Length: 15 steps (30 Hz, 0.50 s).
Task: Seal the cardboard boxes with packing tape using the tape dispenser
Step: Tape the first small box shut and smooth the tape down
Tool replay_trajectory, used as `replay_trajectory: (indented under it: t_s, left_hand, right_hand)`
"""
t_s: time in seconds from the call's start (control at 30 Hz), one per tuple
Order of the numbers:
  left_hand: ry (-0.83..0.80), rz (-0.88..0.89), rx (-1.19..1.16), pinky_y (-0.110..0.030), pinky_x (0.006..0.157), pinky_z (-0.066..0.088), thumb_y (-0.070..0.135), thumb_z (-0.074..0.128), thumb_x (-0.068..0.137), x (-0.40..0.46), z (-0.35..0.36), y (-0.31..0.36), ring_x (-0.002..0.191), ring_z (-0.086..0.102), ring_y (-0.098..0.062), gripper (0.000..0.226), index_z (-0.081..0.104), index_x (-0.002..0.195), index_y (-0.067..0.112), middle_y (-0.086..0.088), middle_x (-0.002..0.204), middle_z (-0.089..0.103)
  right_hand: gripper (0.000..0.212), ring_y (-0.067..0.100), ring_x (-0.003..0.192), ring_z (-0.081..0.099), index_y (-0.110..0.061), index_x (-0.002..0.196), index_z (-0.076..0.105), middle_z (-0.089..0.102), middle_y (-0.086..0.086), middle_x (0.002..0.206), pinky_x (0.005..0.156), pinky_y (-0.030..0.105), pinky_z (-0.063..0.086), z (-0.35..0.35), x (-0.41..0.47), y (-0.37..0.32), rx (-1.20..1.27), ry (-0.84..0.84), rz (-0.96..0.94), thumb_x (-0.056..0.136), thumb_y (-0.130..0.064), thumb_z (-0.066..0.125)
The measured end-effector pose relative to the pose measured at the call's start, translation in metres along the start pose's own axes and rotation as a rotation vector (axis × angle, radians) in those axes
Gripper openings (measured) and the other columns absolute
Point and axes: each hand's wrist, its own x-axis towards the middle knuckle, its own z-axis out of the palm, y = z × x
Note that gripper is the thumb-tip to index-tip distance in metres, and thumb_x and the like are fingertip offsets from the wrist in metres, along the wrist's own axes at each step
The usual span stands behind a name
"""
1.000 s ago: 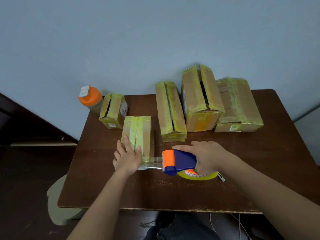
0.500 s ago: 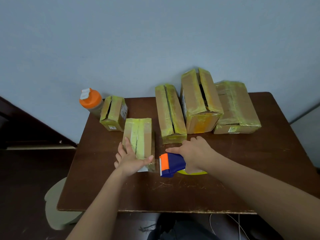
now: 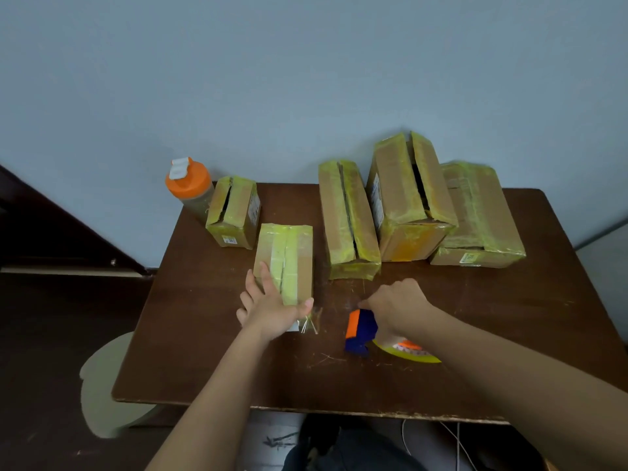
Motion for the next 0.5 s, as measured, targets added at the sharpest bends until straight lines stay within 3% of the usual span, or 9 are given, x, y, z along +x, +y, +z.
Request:
replay_trajectory:
  t_s: [0.2, 0.33, 0.5]
  left_hand:
    - [-0.019, 0.006, -0.002, -0.049, 0.113, 0.014, 0.069, 0.06, 0.077, -0.001, 0.0, -0.002, 0.144, 0.002, -0.035, 0.122, -0.029, 0.147, 0.024, -0.006, 0.157, -0.021]
    - [-0.024, 0.006, -0.023, -0.048, 0.114, 0.013, 0.069, 0.061, 0.076, -0.002, 0.0, 0.0, 0.144, 0.002, -0.033, 0.122, -0.028, 0.147, 0.024, -0.005, 0.158, -0.02]
    - [-0.028, -0.005, -0.031, -0.049, 0.115, 0.012, 0.07, 0.062, 0.075, -0.003, -0.002, 0.001, 0.145, -0.001, -0.034, 0.124, -0.028, 0.147, 0.025, -0.006, 0.158, -0.02]
  right_hand:
    - [0.04, 0.021, 0.077, 0.054, -0.031, 0.122, 0.057, 0.059, -0.004, 0.096, 0.055, 0.03, 0.027, 0.008, 0.013, -0.01, 0.013, 0.004, 0.058, 0.083, -0.039, 0.056]
    - [0.041, 0.02, 0.077, 0.051, -0.028, 0.122, 0.057, 0.057, -0.003, 0.093, 0.067, 0.031, 0.035, 0.017, 0.014, -0.015, 0.029, -0.044, 0.111, 0.084, -0.043, 0.06]
    - [0.072, 0.022, 0.083, 0.05, -0.028, 0.146, 0.036, 0.05, -0.001, 0.093, 0.08, 0.032, 0.041, 0.029, 0.013, -0.023, 0.084, -0.044, 0.16, 0.082, -0.046, 0.065]
